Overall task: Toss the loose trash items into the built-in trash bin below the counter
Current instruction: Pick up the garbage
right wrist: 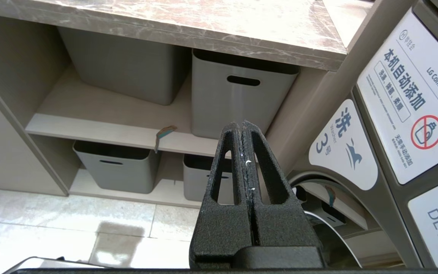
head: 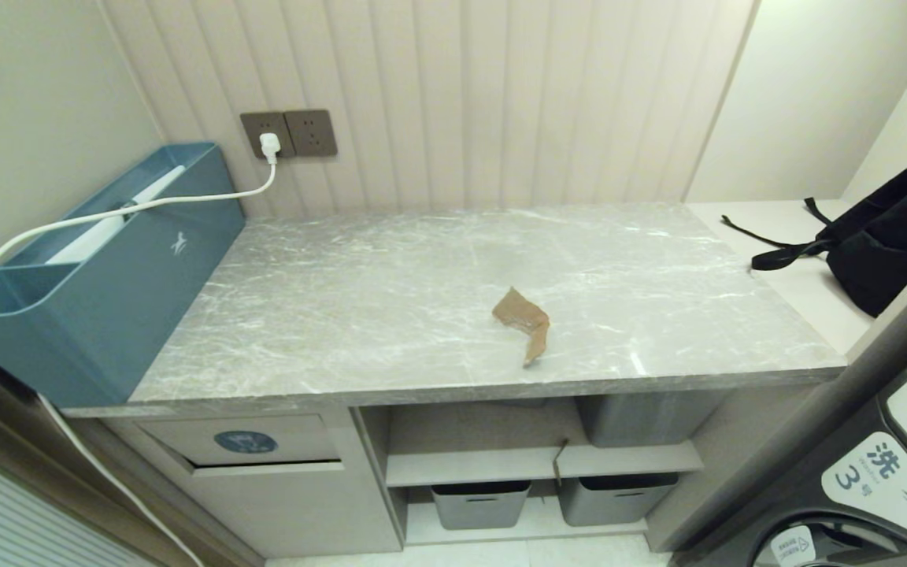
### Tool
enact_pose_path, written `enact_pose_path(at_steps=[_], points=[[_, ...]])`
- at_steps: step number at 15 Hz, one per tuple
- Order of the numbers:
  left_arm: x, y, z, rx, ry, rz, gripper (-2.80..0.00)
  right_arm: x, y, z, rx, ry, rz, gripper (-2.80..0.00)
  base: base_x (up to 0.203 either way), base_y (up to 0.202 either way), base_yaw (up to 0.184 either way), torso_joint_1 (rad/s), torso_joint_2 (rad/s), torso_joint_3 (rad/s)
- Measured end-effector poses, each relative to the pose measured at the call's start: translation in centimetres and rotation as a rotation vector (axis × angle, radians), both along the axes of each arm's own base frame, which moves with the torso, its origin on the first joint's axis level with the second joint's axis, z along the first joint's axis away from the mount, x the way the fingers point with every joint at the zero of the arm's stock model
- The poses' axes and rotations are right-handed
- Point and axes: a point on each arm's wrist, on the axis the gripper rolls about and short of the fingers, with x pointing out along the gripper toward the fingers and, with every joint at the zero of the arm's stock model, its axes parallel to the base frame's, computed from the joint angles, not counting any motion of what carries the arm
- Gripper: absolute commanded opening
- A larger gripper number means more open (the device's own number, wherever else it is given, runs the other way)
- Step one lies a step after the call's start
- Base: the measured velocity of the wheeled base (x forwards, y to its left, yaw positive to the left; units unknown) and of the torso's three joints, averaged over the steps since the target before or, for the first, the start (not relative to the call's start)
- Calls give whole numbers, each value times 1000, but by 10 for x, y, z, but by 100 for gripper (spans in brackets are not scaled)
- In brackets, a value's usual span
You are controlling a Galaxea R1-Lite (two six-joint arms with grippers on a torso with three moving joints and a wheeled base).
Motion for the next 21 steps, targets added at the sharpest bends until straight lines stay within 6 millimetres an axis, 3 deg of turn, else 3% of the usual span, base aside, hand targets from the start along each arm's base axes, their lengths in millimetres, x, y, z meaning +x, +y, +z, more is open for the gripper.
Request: enact_pose_path(at_steps=[2, 4, 6, 8, 10, 16, 17, 21], points=[[28, -2, 51, -3, 32, -93, -280, 0, 0, 0, 11, 0, -1, -280, 0, 0, 0, 0, 0, 0], [76, -6, 96, -3, 74, -208, -280, 0, 0, 0, 50, 1, -2, -280, 0, 0, 0, 0, 0, 0], [134, -21, 120, 0, 124, -356, -280, 0, 0, 0, 90, 1, -3, -280, 0, 0, 0, 0, 0, 0], [179, -57, 124, 12, 179, -501, -280, 0, 0, 1, 94, 0, -4, -280, 0, 0, 0, 0, 0, 0], [216, -103, 114, 31, 225, -592, -280, 0, 0, 1, 94, -1, -4, -280, 0, 0, 0, 0, 0, 0], [289, -234, 64, 81, 268, -606, -280, 0, 0, 1, 94, 0, -4, -280, 0, 0, 0, 0, 0, 0], [296, -252, 55, 89, 275, -611, 0, 0, 0, 1, 94, 0, -4, -280, 0, 0, 0, 0, 0, 0], [318, -305, 25, 120, 280, -568, 0, 0, 0, 1, 94, 0, -4, -280, 0, 0, 0, 0, 0, 0]])
